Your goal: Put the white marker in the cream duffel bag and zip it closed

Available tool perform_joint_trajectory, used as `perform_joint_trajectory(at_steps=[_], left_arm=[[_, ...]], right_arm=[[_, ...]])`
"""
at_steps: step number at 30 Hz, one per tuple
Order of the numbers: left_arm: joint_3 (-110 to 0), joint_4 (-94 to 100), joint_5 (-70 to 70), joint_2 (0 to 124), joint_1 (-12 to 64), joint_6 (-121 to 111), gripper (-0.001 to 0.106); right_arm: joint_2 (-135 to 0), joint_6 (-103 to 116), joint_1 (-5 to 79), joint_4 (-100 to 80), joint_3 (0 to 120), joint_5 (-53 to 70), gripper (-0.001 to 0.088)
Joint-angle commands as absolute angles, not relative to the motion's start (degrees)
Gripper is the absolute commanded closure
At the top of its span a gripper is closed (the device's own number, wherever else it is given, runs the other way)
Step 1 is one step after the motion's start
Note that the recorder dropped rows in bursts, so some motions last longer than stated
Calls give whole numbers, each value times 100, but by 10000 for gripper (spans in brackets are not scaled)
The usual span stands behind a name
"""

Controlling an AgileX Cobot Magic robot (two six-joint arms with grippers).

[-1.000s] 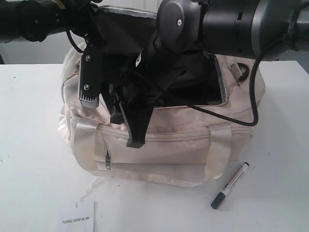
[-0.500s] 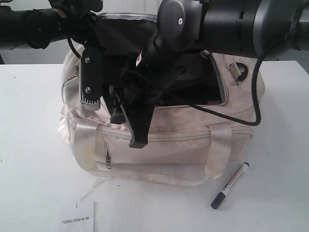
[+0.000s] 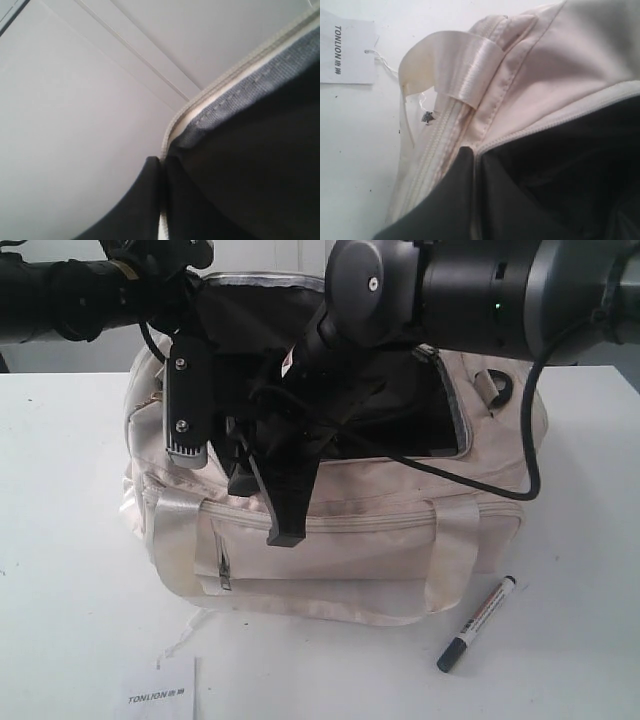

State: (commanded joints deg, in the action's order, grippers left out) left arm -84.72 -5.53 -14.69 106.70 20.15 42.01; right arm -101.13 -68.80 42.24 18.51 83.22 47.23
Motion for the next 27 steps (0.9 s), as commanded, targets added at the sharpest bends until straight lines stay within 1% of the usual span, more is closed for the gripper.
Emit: perform_joint_trajectory(at_steps=[9,15,27], left_arm=[[-8472,-553,-1321,10660,2015,4190,1053],[-8472,-566,-1180,10660,2015,4191,1053],[-8472,-566,-851,10543,2015,4176,1053]], right_arm=[[-10127,-6879,4224,1875,8322,5045,868],[-10106,-7042,4224,2190,8322,5100,868],[-10106,-7069,4224,2203,8322,5112,868]])
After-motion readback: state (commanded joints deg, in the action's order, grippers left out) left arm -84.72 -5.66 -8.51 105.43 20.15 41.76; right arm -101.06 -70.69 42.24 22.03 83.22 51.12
